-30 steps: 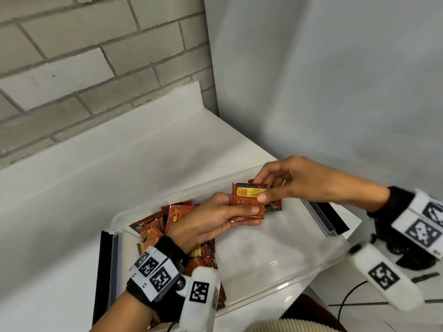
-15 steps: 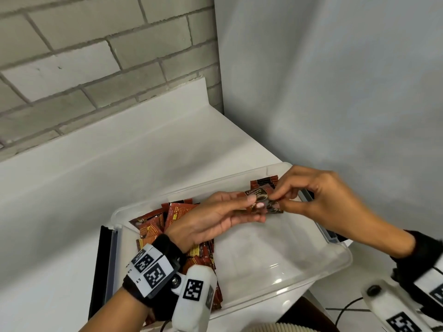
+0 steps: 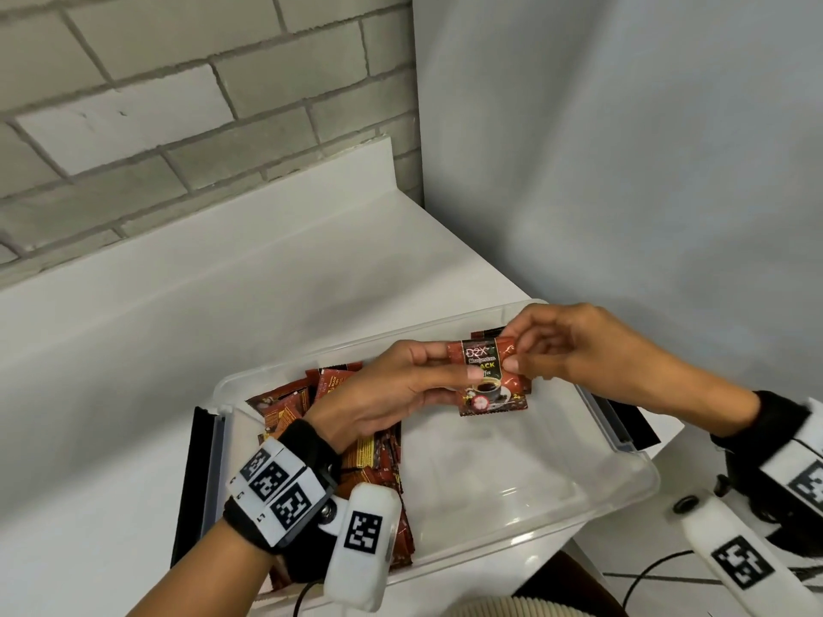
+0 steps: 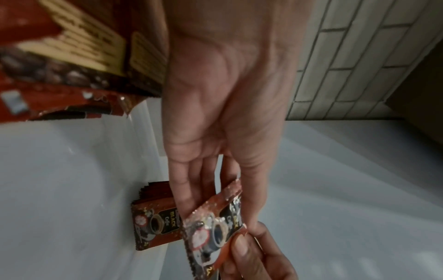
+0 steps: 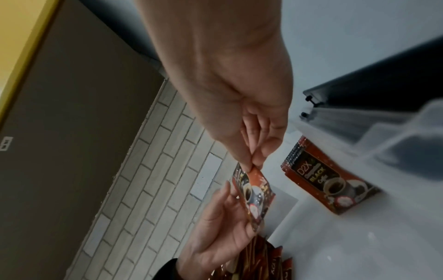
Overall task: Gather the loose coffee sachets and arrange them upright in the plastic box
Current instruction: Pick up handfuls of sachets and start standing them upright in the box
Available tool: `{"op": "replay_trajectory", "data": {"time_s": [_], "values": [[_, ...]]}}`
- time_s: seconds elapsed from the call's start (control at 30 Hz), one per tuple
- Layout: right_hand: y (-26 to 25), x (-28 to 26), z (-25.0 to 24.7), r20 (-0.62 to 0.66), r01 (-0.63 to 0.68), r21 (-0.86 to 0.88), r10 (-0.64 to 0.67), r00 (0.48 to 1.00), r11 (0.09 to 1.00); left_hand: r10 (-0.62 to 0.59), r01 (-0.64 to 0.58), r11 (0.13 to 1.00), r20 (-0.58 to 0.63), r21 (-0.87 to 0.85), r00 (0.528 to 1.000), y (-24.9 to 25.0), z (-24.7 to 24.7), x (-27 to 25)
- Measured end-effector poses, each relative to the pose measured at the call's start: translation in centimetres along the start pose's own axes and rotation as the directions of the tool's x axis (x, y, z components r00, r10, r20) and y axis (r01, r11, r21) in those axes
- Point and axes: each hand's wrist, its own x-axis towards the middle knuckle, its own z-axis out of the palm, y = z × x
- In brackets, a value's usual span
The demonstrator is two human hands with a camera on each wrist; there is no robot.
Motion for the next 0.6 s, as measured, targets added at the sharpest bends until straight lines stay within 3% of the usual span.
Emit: {"op": "replay_trajectory", "data": {"time_s": [0.13, 0.23, 0.37, 0.47, 0.53, 0.6], "values": [[0.1, 0.2, -0.6, -0.006, -0.033, -0.047, 0.033, 0.999, 0.998, 0.024, -0.007, 0.988, -0.107, 0.157, 0.994, 1.1, -0.1, 0.5], [0.0, 0.0, -0.7, -0.023, -0.074, -0.182, 0.071, 0.997, 0.981, 0.066, -0.005, 0.936, -0.162, 0.351, 0.985, 1.7, -0.1, 1.1], [-0.6, -0.8, 0.2, -0.142, -0.019, -0.428, -0.046, 0.989, 0.904, 0.054, 0.024, 0.882, -0.151, 0.471, 0.987, 1.8, 0.4, 2.0], [-0.5, -1.5, 1.4, 0.05, 0.001, -0.5, 0.027, 0.998, 0.866, 0.044, 0.049, 0.848, -0.162, 0.528, 0.986, 1.3, 0.8, 2.6], [-0.2, -1.8, 2.1, 0.22, 0.012, -0.597, 0.149, 0.964, 0.802, 0.035, 0.068, 0.832, -0.175, 0.55, 0.984, 1.1, 1.1, 2.9], [0.2, -1.8, 2.9, 0.277, 0.015, -0.681, 0.238, 0.931, 0.732, 0.023, 0.088, 0.834, -0.193, 0.545, 0.981, 1.0, 1.1, 3.1]]}}
